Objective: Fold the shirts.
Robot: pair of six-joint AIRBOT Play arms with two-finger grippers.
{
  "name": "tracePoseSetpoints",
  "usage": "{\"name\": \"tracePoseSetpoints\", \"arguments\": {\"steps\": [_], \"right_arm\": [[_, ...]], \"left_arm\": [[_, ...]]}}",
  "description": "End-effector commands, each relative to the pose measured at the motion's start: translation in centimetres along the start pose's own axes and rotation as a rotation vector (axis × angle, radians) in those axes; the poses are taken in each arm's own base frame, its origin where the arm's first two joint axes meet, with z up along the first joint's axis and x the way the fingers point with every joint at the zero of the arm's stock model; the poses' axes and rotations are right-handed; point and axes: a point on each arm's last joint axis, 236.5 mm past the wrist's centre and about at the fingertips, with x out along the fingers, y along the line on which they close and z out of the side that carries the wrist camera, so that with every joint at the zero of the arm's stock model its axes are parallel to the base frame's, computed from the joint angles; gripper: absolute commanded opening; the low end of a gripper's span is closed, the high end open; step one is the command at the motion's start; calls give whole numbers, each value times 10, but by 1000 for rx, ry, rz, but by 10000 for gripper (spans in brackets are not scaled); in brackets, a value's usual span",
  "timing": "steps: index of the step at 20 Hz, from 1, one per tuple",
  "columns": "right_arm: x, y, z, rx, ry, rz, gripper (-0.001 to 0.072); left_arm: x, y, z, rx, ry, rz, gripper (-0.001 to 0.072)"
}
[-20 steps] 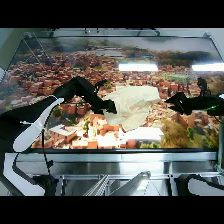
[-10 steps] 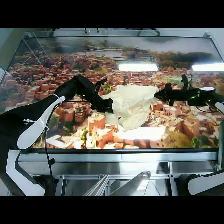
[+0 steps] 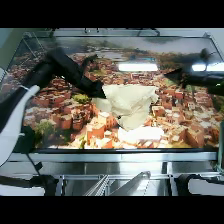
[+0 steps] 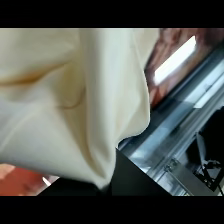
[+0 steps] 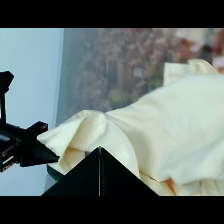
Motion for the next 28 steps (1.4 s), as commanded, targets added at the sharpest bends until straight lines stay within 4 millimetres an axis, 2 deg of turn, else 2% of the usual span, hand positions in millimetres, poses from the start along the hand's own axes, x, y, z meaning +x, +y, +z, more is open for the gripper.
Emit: {"name": "tracePoseSetpoints", "arguments": {"steps": [1,2,3,4,5,7,10,12,13,16,18,19,21,23,26,28], "right_arm": [[-54,75,0,-253,-82,-71,16],[-60,69,-6,-256,-73,-168,24],[-62,53,-12,-232,-52,-274,211],[-62,36,-20,-191,-19,-351,443],[-59,22,-29,-145,13,-386,462],[-38,-2,-47,-42,79,-368,462],[2,-45,-74,63,164,-369,464],[27,-70,-95,118,235,-375,531],[39,-83,-106,162,270,-381,531],[73,-119,-128,268,312,-404,531],[90,-141,-133,293,298,-421,531],[93,-150,-132,292,287,-426,530],[86,-152,-128,271,290,-413,530],[67,-150,-117,260,282,-387,531],[38,-165,-97,305,218,-397,532],[30,-172,-93,321,197,-405,532]], "left_arm": [[-100,-77,-13,201,-126,8,15],[-122,-92,-9,239,-203,26,16],[-138,-102,-9,265,-258,40,16],[-148,-107,-13,276,-280,50,16],[-153,-108,-17,278,-283,54,16],[-147,-101,-24,247,-276,52,16],[-111,-69,-37,175,-201,33,16],[-87,-46,-44,130,-173,27,16],[-77,-34,-48,107,-158,24,16],[-59,-7,-61,34,-100,10,16],[-53,12,-65,-1,-82,8,16],[-49,22,-67,-24,-72,5,17],[-44,38,-68,-45,-57,0,16],[-40,53,-68,-79,-46,-6,16],[-33,73,-71,-138,-16,-22,16],[-25,80,-74,-159,11,-35,16]]}}
